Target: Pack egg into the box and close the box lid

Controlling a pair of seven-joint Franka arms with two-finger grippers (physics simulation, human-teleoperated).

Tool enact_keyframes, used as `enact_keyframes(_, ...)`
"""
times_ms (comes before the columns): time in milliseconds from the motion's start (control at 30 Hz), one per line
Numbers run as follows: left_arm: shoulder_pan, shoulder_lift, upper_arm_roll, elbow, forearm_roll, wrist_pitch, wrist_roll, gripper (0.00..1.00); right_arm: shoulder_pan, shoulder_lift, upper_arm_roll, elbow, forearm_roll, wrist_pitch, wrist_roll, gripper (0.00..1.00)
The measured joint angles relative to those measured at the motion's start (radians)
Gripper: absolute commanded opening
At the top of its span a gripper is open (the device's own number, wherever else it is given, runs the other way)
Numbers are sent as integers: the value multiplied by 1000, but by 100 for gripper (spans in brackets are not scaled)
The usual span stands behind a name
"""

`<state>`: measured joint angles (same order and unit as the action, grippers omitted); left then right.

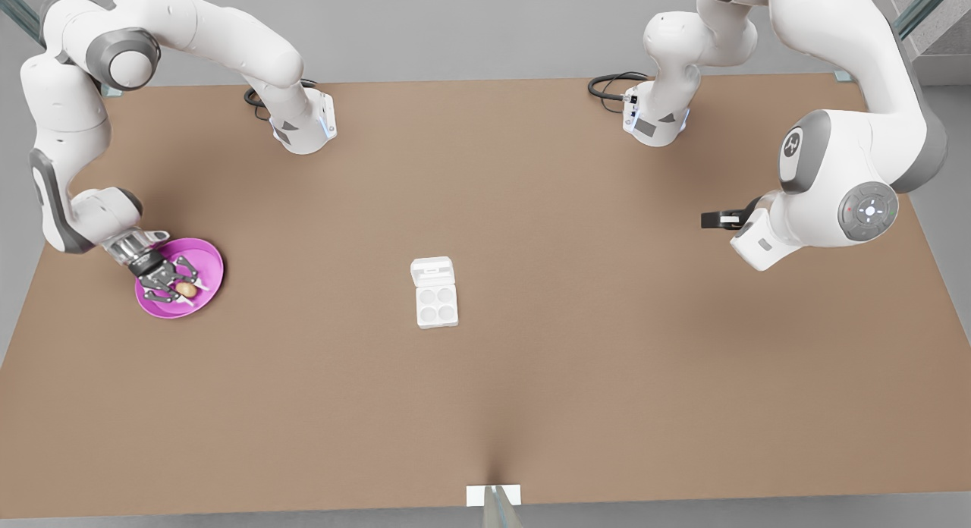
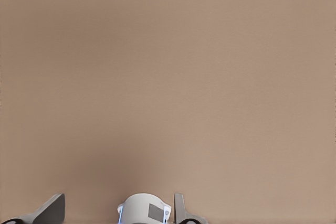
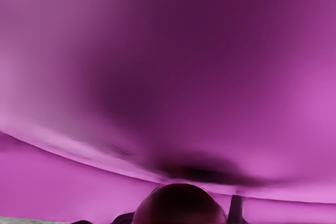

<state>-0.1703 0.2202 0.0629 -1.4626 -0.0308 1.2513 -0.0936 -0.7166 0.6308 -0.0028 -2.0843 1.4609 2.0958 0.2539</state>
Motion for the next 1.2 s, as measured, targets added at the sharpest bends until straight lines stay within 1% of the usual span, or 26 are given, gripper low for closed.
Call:
enact_keyframes(33, 0, -1, -1, 1, 0, -14, -2, 100, 0, -6, 0, 0, 11, -8, -77, 30)
enact_keyframes(100, 1, -1, -3, 2, -1, -19, -2, 100, 0, -34, 0, 5, -43, -32, -191, 25)
enact_keyframes(133, 0, 1, -4, 22, -2, -27, -3, 100, 0, -49, -1, 6, -65, -38, -219, 22)
enact_keyframes(167, -1, 7, -5, 34, -1, -31, -3, 100, 1, -71, -1, 7, -109, -40, -231, 21)
enact_keyframes(233, 0, 7, -3, 37, -1, -41, -3, 100, 1, -92, -1, 34, -194, -73, -186, 21)
enact_keyframes(300, 0, 7, -4, 48, -1, -47, -2, 100, 5, -110, 11, 80, -308, -66, -21, 21)
enact_keyframes(333, 0, 7, -5, 48, -1, -47, -2, 100, 60, -117, 27, 128, -369, -61, 98, 21)
enact_keyframes(367, -1, 7, -4, 48, -1, -47, -3, 100, 98, -119, 33, 205, -469, -94, 260, 21)
enact_keyframes(433, -1, 7, -5, 48, -1, -53, -3, 100, 200, -120, 33, 307, -623, -94, 696, 21)
enact_keyframes(467, -2, 7, -5, 49, 0, -56, -6, 100, 261, -115, 33, 383, -752, -88, 845, 21)
enact_keyframes(500, -1, 7, -5, 48, 0, -56, -6, 100, 307, -118, 32, 433, -816, -98, 862, 21)
enact_keyframes(533, -1, 7, -5, 48, 0, -56, -6, 100, 400, -129, 31, 489, -885, -110, 863, 21)
enact_keyframes(567, -2, 7, -5, 48, 0, -56, -6, 100, 456, -162, 32, 502, -938, -118, 810, 21)
enact_keyframes(600, -1, 7, -5, 48, 0, -56, -6, 100, 468, -179, 46, 502, -947, -123, 716, 21)
enact_keyframes(733, -2, 15, -5, 48, 0, -53, -5, 100, 698, -252, 61, 500, -1050, -111, 580, 21)
enact_keyframes(767, -2, 15, -5, 48, 0, -53, -5, 100, 679, -254, 155, 498, -1123, -90, 578, 21)
enact_keyframes(833, -2, 15, -5, 48, 0, -53, -3, 100, 601, -251, 382, 471, -1290, -23, 575, 21)
enact_keyframes(867, -2, 15, -5, 48, 0, -53, -4, 100, 576, -250, 464, 438, -1346, 33, 559, 21)
enact_keyframes(933, -2, 19, -5, 48, 0, -53, -3, 100, 566, -243, 564, 373, -1376, 148, 421, 21)
enact_keyframes(1000, -2, 21, -5, 48, 1, -55, -3, 100, 567, -221, 684, 340, -1469, 231, 432, 21)
enact_keyframes(1033, -2, 21, -5, 48, 1, -55, -3, 100, 567, -221, 735, 285, -1522, 299, 454, 21)
enact_keyframes(1067, -2, 21, -5, 48, 1, -53, -3, 100, 561, -219, 761, 251, -1541, 356, 462, 21)
enact_keyframes(1100, -2, 21, -5, 48, 1, -53, -3, 100, 566, -206, 789, 232, -1627, 381, 473, 21)
enact_keyframes(1200, -2, 21, -5, 48, 1, -53, -3, 100, 577, -134, 787, 197, -1755, 444, 479, 21)
